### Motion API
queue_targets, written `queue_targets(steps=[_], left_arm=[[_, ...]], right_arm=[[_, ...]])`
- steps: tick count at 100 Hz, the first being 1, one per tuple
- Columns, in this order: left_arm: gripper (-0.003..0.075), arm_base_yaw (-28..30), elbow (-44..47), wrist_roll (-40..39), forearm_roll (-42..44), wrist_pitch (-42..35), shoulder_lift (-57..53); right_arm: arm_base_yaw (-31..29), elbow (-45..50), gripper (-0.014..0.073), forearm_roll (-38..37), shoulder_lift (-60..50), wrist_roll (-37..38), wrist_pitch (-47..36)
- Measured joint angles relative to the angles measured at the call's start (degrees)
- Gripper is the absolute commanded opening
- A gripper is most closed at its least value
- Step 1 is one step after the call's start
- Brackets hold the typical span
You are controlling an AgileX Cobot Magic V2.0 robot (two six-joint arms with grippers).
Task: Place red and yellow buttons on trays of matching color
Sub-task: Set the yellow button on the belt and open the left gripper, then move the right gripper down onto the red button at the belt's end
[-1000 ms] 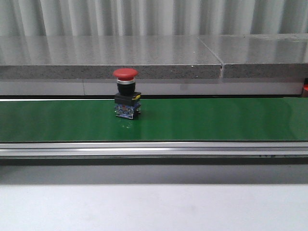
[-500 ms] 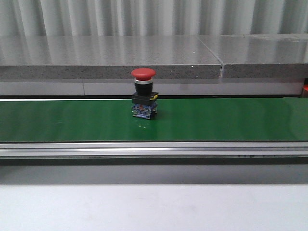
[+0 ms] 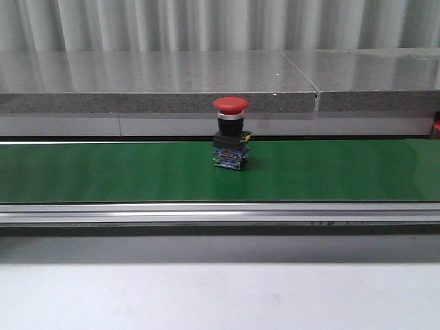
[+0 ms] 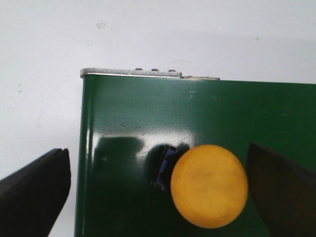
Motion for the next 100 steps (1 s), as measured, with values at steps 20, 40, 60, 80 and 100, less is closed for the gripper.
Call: queue_targets(steps=[20,40,60,80,100], left_arm=[[0.0690,-2.74,0.00,0.00,0.00,1.05,-5.83],[0.0690,-6.70,1.26,0.16,-0.18,-1.23,-13.30],[0.0690,-11.11,8.45,0.78,-0.25,-8.30,-23.91],[0.0690,-14.02,19.37,0.99,-0.48,-13.98,-36.87],[0.0668,-14.16,29.76,1.13,-1.42,-17.35,-50.62]], right_arm=[[0.00,0.00,-0.0067,0.00,0.00,0.00,0.00],[0.00,0.00,-0.0067,0.00,0.00,0.00,0.00],[0.00,0.00,-0.0067,0.00,0.00,0.00,0.00],[0.00,0.00,-0.0067,0.00,0.00,0.00,0.00],[0.00,0.00,-0.0067,0.00,0.00,0.00,0.00]])
